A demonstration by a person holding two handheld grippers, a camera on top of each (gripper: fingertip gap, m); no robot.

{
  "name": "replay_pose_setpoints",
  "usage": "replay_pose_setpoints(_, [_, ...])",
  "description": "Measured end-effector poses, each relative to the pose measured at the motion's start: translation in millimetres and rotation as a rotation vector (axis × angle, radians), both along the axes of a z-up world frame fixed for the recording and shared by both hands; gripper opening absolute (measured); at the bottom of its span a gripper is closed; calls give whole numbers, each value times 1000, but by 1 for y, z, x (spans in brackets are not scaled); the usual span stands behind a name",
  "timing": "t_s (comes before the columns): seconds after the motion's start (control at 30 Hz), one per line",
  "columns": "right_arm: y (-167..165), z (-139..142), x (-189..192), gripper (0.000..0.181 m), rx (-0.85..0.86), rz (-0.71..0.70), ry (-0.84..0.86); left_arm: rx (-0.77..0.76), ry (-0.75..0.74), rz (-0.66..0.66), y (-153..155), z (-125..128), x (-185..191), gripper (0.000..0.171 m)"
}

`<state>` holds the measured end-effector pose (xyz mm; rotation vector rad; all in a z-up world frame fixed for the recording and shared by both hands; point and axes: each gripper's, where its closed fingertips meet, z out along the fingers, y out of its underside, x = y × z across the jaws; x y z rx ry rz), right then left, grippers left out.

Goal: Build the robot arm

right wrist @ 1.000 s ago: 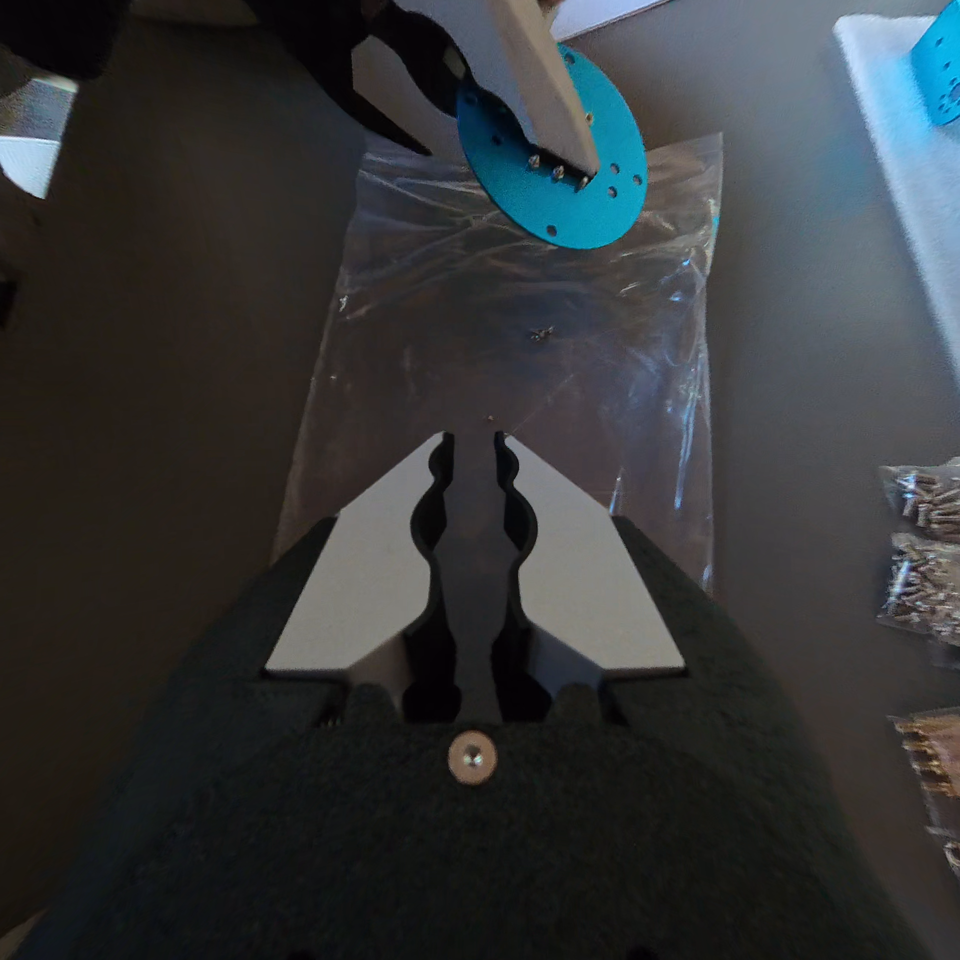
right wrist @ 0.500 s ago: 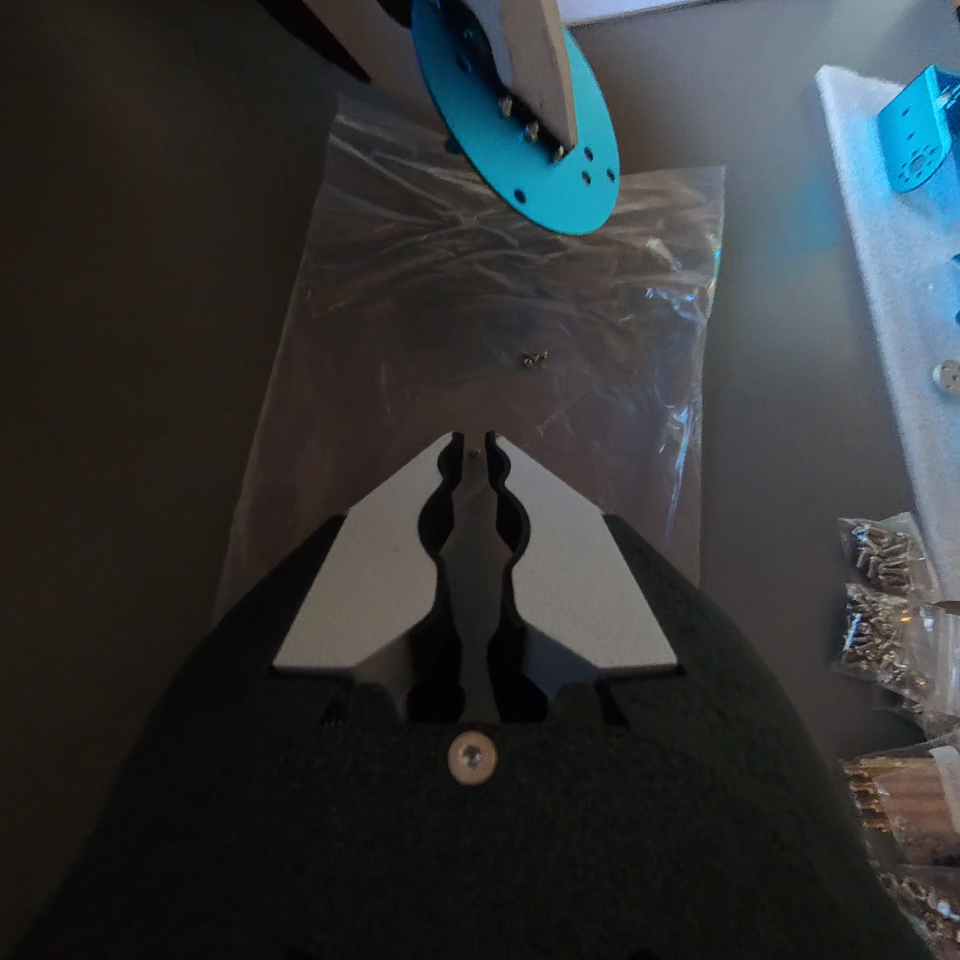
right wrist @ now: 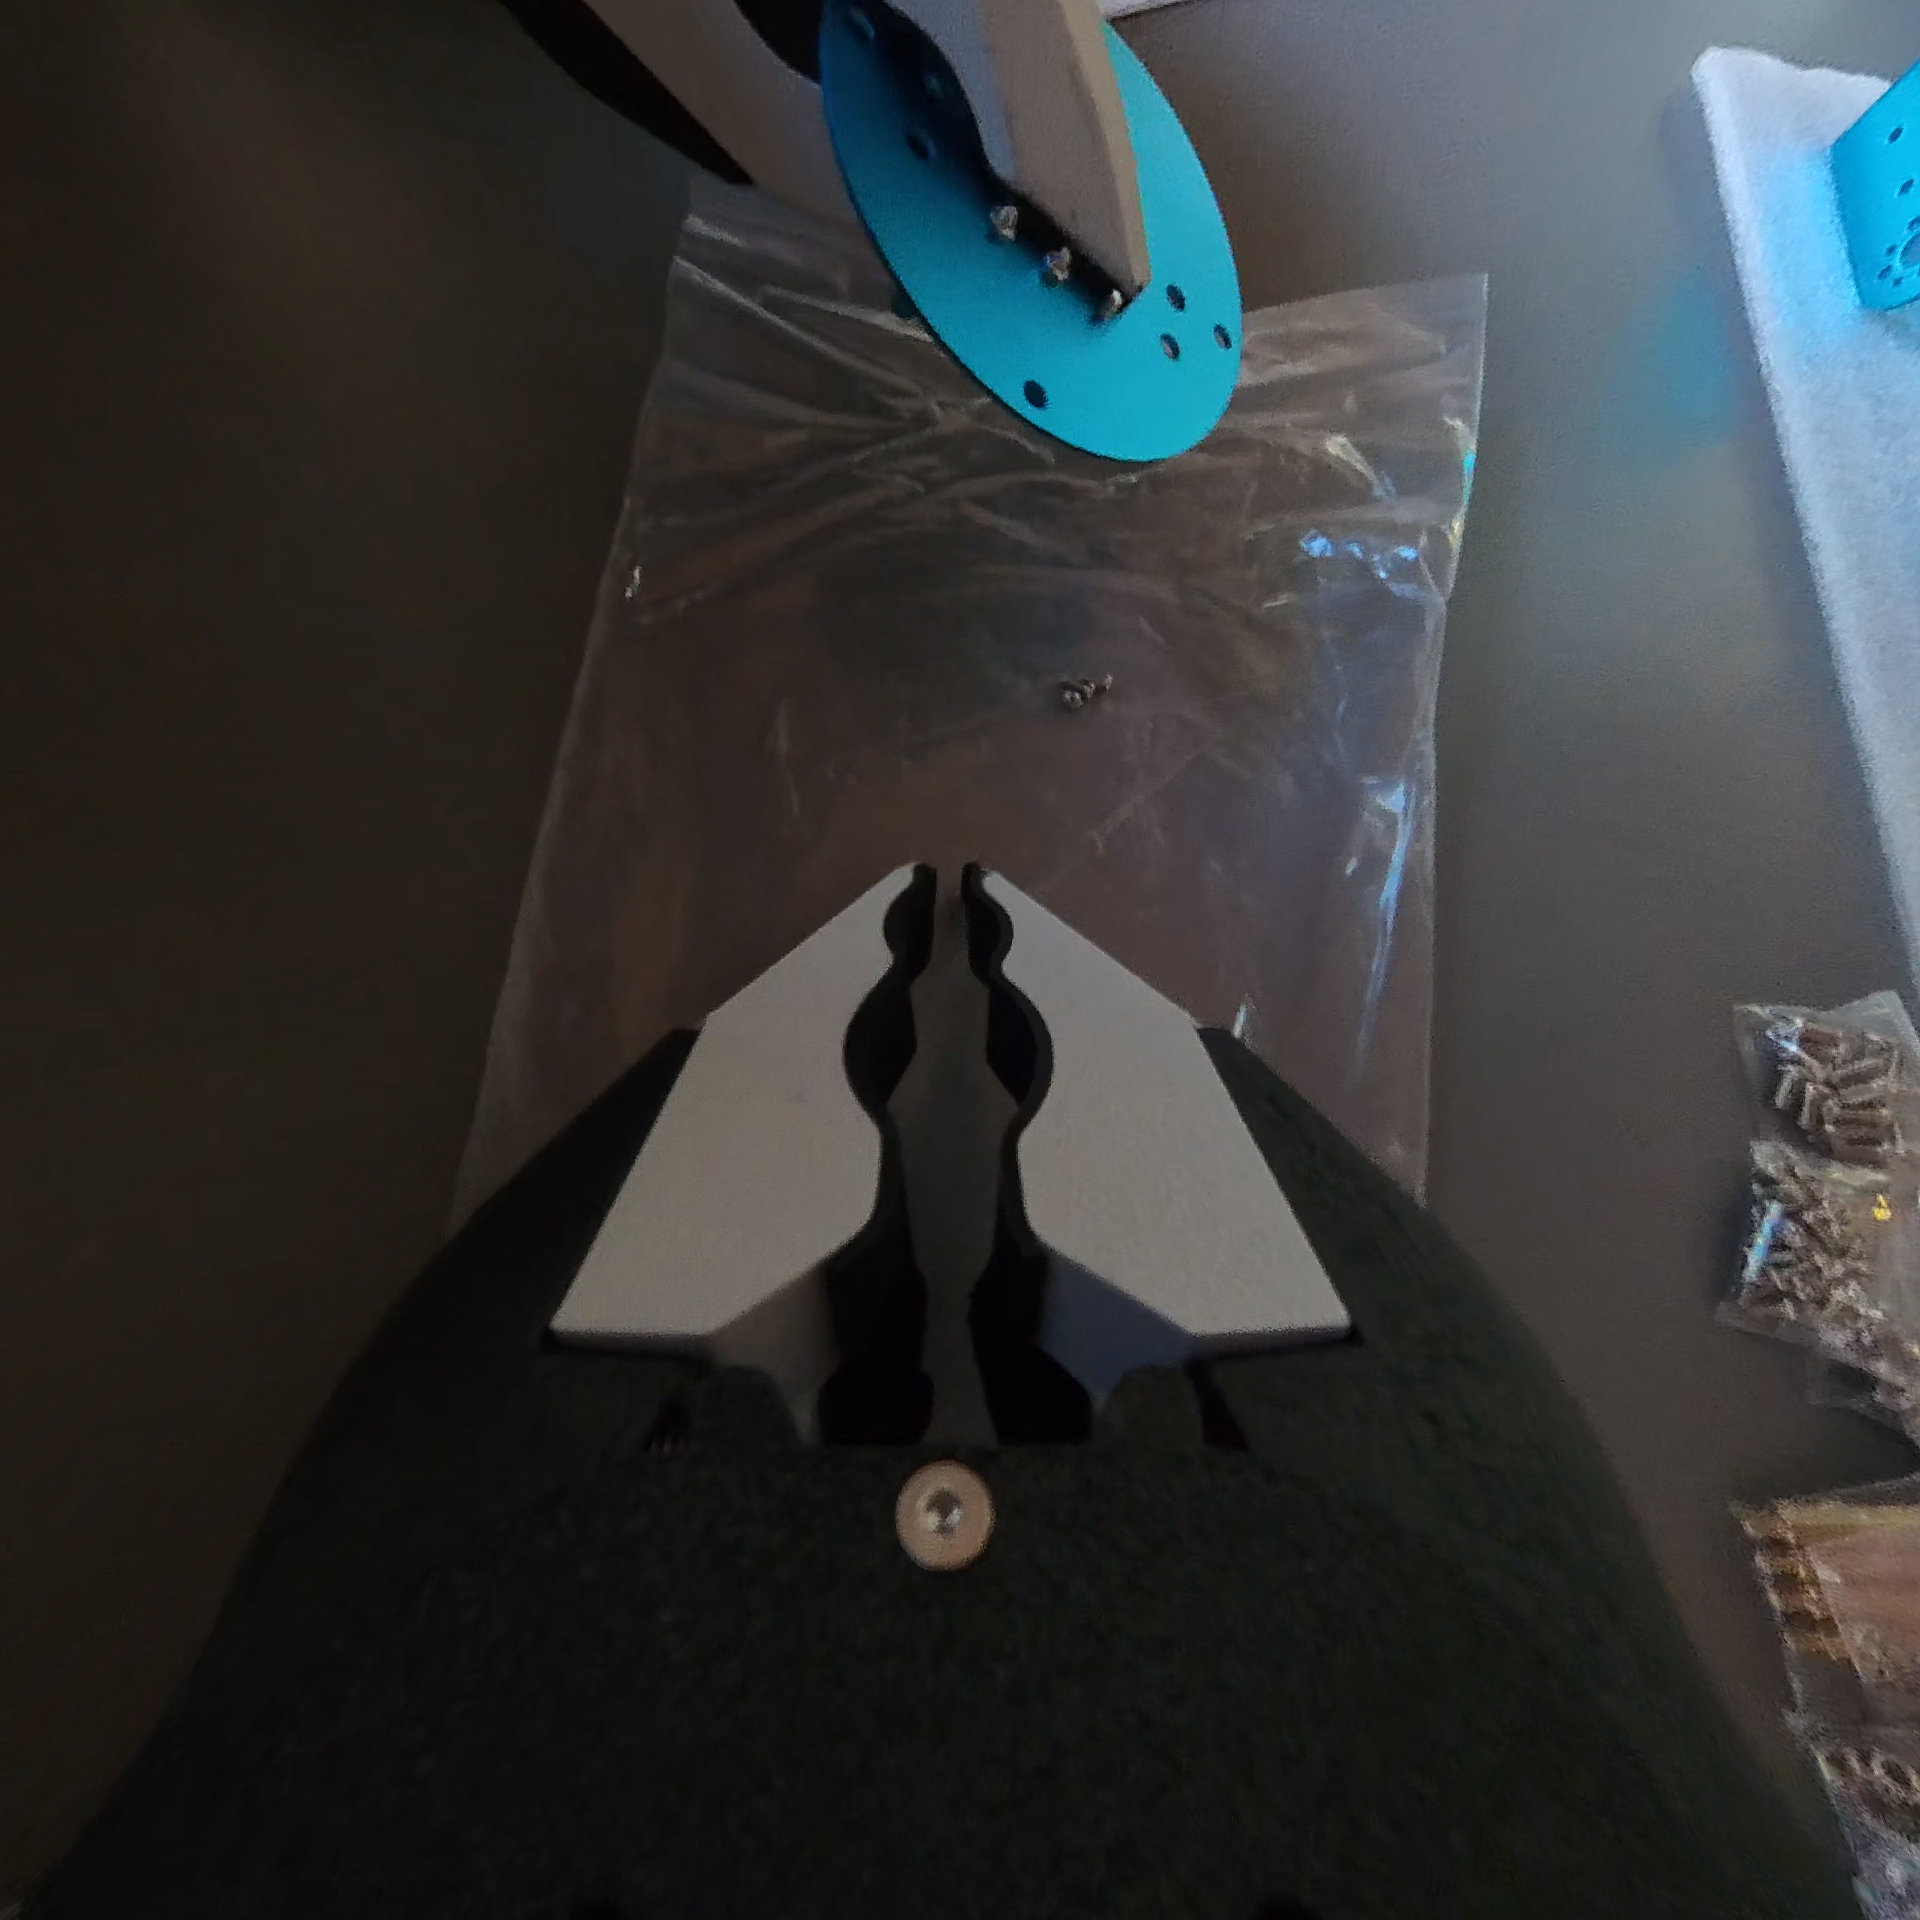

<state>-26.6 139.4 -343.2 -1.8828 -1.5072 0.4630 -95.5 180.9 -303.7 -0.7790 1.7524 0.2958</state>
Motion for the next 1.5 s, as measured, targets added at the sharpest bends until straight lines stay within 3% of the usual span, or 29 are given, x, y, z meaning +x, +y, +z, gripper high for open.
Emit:
replay_pose_setpoints(0.13, [1, 10, 6, 4, 5, -22, 25, 0, 0, 3, 1, 0, 0, 2])
replay_pose_setpoints(0.33, [2, 0, 10, 4, 16, -27, -43, -6, 5, -3, 0, -2, 1, 2])
replay_pose_setpoints(0.8, [1, -5, 7, 3, -33, -17, 9, 7, -19, -25, -6, 3, 8, 2])
replay_pose_setpoints(1.03, [3, -4, 8, 2, 0, -20, -10, 185, -50, -77, -17, 15, 15, 1])
replay_pose_setpoints(1.23, [6, 26, -4, 2, 71, -24, 103, 207, -52, -105, -26, 13, 22, 1])
replay_pose_setpoints(1.37, [-2, 62, -35, 2, 54, 11, 267, 232, -58, -124, -34, 15, 27, 2])
replay_pose_setpoints(1.5, [-6, 68, -56, 2, 39, 32, 289, 267, -63, -141, -43, 18, 32, 1])
